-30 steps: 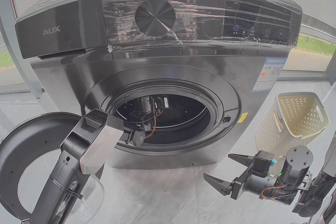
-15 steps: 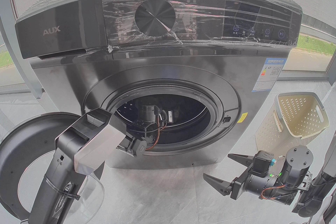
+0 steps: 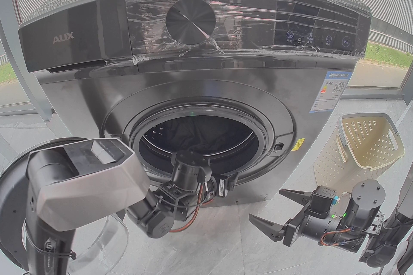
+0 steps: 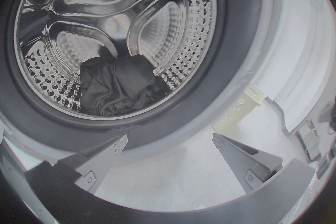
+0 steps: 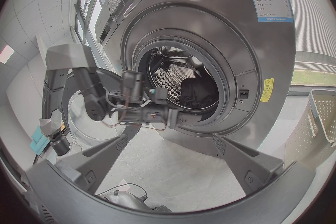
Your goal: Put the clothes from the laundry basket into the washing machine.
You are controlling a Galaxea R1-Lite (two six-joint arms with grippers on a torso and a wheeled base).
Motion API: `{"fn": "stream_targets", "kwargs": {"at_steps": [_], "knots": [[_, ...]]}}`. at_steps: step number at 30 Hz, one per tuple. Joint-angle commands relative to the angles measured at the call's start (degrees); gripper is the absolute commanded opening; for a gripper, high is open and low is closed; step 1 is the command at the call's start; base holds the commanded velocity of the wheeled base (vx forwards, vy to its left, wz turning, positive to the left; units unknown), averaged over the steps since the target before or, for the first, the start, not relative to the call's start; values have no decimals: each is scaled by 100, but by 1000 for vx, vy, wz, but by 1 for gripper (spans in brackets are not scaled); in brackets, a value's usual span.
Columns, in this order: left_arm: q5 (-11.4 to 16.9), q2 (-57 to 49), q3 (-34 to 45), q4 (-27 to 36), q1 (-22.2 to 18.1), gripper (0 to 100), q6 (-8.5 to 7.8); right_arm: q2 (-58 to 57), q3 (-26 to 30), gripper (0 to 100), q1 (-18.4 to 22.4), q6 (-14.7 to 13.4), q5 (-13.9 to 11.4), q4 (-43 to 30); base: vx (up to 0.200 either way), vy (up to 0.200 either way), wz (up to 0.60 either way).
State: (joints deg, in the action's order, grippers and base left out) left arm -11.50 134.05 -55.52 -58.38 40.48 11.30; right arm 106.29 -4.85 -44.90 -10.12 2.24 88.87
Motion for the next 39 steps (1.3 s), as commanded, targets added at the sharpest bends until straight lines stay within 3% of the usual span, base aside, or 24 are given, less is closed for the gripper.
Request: {"fn": "stream_targets", "kwargs": {"at_steps": [1, 5, 16, 19, 22, 23, 24, 26, 35, 39], "knots": [[-11, -1566, 1597, -490, 698, 100, 382, -21, 19, 100, -19, 1, 4, -1, 0, 0, 0], [-28, -2304, 2168, -490, 794, 100, 768, -29, 28, 100, -10, 1, 92, 8, 0, 0, 0], [-661, -3447, 3469, -587, 636, 100, 804, -232, 98, 100, 438, 27, 321, -1, 0, 0, 0], [-775, -3473, 3680, -877, 460, 100, 680, -311, 336, 100, 473, 36, 734, -1, 0, 0, 0], [-784, -3500, 3926, -1220, 408, 100, 399, -434, 345, 100, 508, 36, 1085, -1, 0, 0, 0], [-784, -3500, 3926, -1220, 408, 100, 399, -434, 345, 100, 508, 36, 1085, -1, 0, 0, 0], [-784, -3526, 4084, -1483, 328, 100, 259, -460, 336, 100, 605, 45, 1314, -1, 0, 0, 0], [-793, -3508, 4189, -1677, 302, 100, 188, -460, 353, 100, 640, 45, 1428, -1, 0, 0, 0], [-775, -3517, 4576, -1967, -120, 100, 30, -592, 362, 100, 1036, 80, 1507, -1, -178, 0, 0], [-731, -3543, 4954, -2441, -296, 100, 13, -750, 441, 100, 1124, 247, 1498, -10, -200, 0, 0]]}}
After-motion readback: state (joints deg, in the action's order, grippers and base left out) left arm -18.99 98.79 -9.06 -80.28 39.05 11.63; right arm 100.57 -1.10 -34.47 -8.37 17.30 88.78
